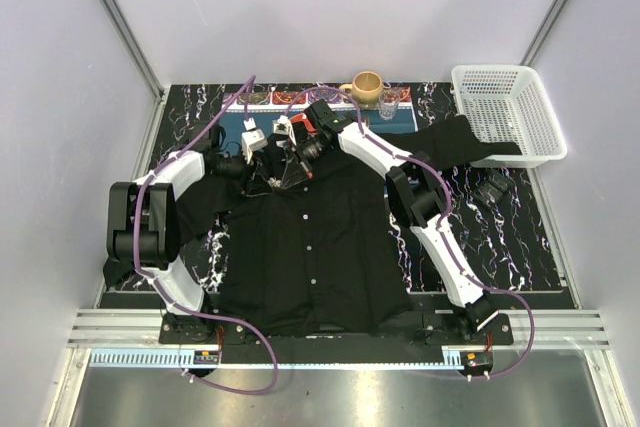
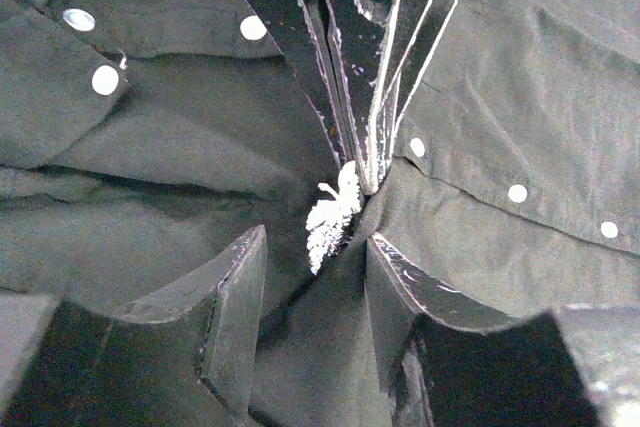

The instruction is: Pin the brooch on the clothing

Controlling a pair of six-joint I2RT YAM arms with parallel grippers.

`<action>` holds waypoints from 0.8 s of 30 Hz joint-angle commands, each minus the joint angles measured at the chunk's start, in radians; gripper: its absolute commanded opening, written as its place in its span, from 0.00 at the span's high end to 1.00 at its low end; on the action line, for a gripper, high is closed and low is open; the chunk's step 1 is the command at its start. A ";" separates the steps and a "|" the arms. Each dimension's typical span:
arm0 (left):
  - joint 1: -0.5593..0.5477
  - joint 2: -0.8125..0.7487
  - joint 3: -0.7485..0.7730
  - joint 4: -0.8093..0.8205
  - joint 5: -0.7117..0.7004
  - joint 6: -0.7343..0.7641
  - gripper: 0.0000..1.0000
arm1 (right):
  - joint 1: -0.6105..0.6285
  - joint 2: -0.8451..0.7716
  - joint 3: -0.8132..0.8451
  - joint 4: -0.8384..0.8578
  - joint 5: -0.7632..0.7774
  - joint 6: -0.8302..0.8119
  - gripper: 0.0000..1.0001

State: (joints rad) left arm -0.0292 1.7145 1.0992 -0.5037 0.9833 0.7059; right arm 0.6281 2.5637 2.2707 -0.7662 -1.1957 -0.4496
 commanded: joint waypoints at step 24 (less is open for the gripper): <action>0.015 0.072 0.100 -0.139 0.144 0.047 0.63 | 0.015 -0.132 -0.037 -0.008 -0.010 -0.172 1.00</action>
State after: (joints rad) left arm -0.0257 1.7611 1.1507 -0.6113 1.0519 0.7212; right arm 0.6285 2.5263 2.2391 -0.7727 -1.1889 -0.5617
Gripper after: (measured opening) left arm 0.376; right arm 0.010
